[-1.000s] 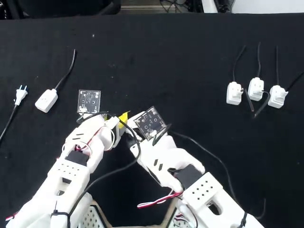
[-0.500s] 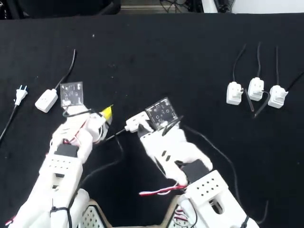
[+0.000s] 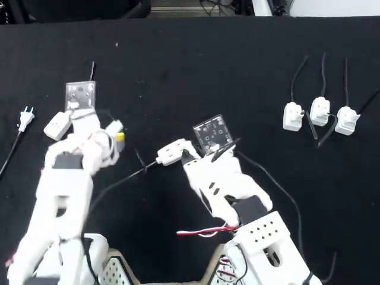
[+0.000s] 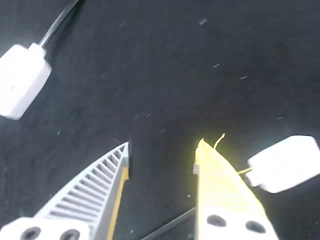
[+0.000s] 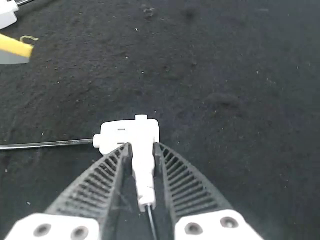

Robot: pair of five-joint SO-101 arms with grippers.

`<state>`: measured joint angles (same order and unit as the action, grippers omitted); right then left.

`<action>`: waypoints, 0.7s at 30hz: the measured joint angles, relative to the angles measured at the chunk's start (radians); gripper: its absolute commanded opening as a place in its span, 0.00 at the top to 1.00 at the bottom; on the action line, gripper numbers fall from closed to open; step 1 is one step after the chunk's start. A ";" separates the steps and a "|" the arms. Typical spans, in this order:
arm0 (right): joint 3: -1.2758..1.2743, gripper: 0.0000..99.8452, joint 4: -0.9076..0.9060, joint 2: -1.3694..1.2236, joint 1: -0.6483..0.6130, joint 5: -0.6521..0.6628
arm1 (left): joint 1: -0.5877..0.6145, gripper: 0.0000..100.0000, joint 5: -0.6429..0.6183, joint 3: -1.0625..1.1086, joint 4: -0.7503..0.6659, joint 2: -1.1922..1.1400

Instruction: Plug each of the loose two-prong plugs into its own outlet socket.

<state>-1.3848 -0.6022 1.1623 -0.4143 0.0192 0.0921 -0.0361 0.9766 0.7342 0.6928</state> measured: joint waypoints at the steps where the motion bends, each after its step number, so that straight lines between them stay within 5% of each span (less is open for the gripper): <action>1: 0.000 0.99 -0.002 -0.002 0.000 0.000 | 0.009 0.79 -0.002 -0.037 0.021 -0.058; 10: 0.213 0.99 -0.051 -0.351 -0.002 0.000 | -0.014 0.79 0.006 -0.385 0.167 -0.663; 21: 0.462 0.99 -0.135 -0.779 0.000 0.000 | 0.003 0.79 0.121 -0.535 0.451 -0.727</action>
<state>-0.9229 -0.7373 0.3828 -0.4143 0.0192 0.0951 0.0852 0.4411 1.1853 -0.0345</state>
